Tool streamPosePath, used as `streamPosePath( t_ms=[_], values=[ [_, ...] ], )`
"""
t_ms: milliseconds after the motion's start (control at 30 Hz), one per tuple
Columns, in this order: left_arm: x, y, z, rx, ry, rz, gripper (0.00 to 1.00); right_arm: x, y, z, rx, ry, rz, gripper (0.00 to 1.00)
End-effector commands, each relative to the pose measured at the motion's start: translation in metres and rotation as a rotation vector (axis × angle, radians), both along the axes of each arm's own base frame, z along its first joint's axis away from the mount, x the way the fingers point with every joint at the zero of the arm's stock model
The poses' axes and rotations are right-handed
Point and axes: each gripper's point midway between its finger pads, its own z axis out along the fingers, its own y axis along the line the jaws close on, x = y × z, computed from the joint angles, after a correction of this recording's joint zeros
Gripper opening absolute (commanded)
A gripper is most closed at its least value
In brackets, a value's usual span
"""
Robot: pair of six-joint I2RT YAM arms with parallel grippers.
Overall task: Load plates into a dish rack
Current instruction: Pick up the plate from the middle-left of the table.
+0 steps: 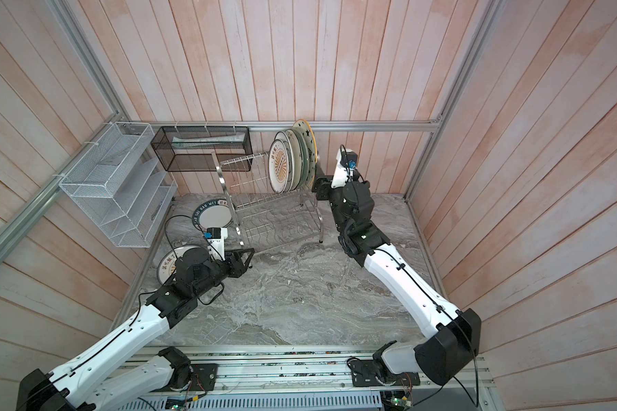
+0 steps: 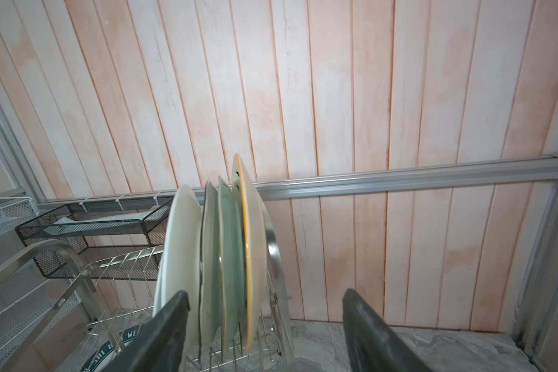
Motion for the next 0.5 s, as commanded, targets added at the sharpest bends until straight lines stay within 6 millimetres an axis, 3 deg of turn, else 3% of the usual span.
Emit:
streamPosePath(
  t_ms=[0, 233, 467],
  values=[
    [0.009, 0.018, 0.004, -0.034, 0.025, 0.079, 0.52, -0.005, -0.018, -0.002, 0.075, 0.003, 0.010, 0.76],
    [0.015, 0.070, -0.022, -0.116, 0.140, 0.256, 0.53, -0.002, -0.047, -0.040, 0.089, 0.088, -0.018, 0.76],
    [0.006, 0.121, -0.062, -0.222, 0.285, 0.428, 0.53, 0.000, -0.063, -0.075, 0.088, 0.167, -0.034, 0.76]
  ],
)
